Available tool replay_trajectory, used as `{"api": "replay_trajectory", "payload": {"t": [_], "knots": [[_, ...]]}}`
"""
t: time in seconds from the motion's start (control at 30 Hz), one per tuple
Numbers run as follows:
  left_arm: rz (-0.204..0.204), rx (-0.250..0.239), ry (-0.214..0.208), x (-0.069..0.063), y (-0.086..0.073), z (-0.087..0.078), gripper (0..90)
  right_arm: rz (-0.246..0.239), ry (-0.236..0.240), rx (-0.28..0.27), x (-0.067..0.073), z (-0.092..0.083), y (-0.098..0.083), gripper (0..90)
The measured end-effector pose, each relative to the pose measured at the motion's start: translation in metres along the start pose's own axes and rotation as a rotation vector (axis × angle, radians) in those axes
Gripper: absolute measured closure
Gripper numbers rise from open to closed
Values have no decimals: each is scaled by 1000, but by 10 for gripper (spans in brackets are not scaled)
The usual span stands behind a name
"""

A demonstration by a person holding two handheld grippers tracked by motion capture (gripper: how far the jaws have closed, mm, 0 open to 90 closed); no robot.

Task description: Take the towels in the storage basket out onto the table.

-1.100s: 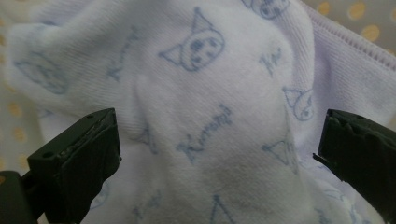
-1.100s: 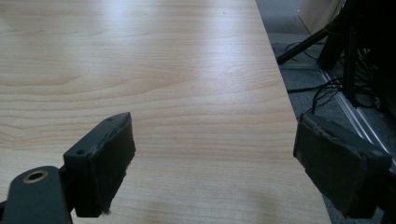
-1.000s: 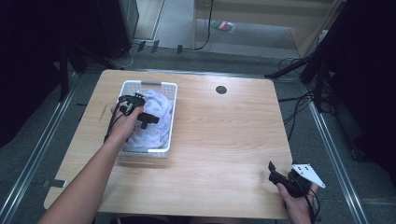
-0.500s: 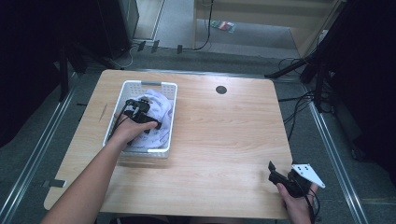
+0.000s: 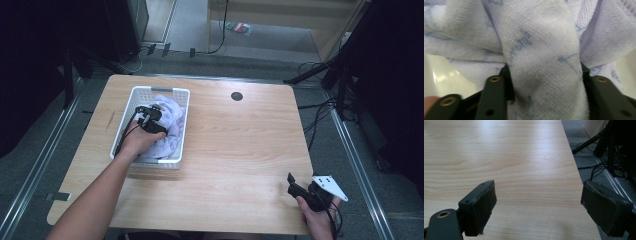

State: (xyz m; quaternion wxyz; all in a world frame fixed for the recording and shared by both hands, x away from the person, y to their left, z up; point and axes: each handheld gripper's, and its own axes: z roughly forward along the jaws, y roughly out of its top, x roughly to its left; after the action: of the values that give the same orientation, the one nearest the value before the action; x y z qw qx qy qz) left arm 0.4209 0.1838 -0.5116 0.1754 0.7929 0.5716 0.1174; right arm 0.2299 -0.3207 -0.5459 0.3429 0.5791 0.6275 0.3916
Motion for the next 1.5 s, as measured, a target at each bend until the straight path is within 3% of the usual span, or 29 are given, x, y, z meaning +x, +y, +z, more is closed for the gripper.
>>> {"api": "replay_trajectory", "payload": {"t": [0.2, 0.33, 0.47, 0.67, 0.83, 0.9, 0.97, 1.5], "knots": [[-23, 15, -42, 3, 4, -4, 637, 0, 0, 1, 0, 1, 0, 133], [-31, 10, -35, 4, 6, -6, 648, 1, -1, 0, -1, 0, 0, 133], [-44, -1, -48, 10, 13, -16, 649, 1, -1, 2, -1, 1, 0, 133], [-92, -46, -85, 19, 20, -44, 646, 0, -1, 1, -1, 1, 0, 133], [-105, -73, -80, 23, 21, -60, 646, -1, -2, 2, 0, 1, 0, 133], [-105, -76, -78, 23, 21, -63, 646, -1, -2, 2, 0, 1, 0, 133], [-64, -84, -91, 22, 20, -73, 646, 3, -4, 5, 0, 1, 0, 133], [-59, -165, -87, 17, 31, -115, 646, 0, -4, 3, 0, 1, 0, 133]]}}
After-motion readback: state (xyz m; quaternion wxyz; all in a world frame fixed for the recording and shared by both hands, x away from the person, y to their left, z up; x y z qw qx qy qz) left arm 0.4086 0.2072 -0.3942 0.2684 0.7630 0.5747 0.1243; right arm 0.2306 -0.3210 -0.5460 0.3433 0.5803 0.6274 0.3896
